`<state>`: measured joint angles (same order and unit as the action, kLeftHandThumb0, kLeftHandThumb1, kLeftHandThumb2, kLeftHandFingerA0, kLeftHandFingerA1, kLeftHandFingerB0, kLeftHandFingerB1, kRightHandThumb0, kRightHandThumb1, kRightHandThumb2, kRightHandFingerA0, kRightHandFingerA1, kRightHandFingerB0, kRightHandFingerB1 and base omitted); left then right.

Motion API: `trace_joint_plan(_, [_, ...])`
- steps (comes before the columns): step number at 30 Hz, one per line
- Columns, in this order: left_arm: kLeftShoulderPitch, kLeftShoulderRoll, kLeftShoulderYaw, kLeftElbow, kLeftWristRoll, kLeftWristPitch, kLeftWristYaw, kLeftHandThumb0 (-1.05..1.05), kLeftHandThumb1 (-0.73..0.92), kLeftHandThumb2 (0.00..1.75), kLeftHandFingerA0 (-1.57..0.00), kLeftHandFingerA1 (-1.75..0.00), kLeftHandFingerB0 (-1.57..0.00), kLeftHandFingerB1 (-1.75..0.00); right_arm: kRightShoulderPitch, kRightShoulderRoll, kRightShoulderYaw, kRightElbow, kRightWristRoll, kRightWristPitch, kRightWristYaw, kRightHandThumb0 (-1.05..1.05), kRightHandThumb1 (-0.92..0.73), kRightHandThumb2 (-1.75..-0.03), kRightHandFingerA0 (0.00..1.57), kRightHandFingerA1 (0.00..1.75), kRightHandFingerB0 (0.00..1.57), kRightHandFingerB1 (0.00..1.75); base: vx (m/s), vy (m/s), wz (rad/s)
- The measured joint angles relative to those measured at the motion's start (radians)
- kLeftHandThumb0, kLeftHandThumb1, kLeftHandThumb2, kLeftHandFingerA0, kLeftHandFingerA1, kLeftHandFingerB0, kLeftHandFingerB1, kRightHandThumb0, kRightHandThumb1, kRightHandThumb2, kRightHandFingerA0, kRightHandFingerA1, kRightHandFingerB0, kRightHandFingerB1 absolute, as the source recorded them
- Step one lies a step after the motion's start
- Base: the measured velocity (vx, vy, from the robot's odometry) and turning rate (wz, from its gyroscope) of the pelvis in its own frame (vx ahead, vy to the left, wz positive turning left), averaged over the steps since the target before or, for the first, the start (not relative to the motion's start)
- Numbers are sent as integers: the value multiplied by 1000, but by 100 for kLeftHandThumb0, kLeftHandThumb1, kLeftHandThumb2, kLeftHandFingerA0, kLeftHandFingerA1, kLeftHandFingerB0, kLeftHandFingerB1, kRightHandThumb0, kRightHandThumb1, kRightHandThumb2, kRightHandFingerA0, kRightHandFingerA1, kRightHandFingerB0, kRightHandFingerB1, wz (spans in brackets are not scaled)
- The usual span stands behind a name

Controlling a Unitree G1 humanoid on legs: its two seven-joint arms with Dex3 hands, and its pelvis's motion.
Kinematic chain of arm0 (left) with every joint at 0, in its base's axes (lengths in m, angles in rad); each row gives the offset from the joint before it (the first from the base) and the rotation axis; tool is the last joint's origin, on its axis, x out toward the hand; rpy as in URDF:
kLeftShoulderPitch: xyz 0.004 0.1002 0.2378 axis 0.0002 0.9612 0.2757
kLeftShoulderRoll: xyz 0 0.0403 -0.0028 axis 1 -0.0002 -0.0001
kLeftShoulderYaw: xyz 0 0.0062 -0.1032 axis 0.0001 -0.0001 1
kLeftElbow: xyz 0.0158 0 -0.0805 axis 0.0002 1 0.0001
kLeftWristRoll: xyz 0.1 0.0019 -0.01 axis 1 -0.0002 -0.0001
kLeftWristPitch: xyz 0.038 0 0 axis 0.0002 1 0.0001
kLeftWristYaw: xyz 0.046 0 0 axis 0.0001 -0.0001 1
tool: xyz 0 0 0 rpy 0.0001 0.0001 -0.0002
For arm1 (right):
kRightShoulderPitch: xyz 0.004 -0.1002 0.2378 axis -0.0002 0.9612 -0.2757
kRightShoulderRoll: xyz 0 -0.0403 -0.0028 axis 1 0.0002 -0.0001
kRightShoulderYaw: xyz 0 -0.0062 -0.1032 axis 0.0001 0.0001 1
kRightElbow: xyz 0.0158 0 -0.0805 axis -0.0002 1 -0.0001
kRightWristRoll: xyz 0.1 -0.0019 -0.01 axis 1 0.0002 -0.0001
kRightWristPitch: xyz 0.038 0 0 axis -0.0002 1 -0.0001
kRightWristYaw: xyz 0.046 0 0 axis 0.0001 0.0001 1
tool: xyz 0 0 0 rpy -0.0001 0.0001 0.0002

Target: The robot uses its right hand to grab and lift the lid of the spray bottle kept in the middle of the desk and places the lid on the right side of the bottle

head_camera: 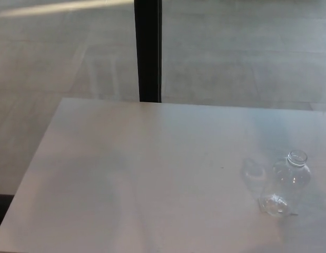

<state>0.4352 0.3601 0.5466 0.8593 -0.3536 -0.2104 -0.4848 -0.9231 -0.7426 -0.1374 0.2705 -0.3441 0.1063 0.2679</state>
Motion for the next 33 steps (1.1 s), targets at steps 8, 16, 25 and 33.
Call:
trace_joint_plan(8, [4,0,0,-8,0,0,1,-76,78,64,-55,-49,-41,-38,120,-17,-60,103,20,-35,-43,-16,-41,-113,94,173,83,151,0,0,0])
trace_joint_plan(16, [9,-1,0,-52,-2,1,1,-74,79,64,-55,-46,-42,-37,365,29,-48,69,25,-73,-81,-24,-48,-106,117,135,95,121,0,0,0])
trace_joint_plan(25, [14,-11,0,-75,-4,1,4,-72,81,64,-55,-52,-42,-39,537,154,54,73,21,-120,-118,-21,-57,-97,88,172,77,148,0,0,0])
trace_joint_plan(33, [16,-12,-1,-58,-3,1,9,-74,79,64,-55,-44,-40,-37,536,156,76,195,21,-140,-139,-36,-77,-62,68,98,50,41,0,0,0])
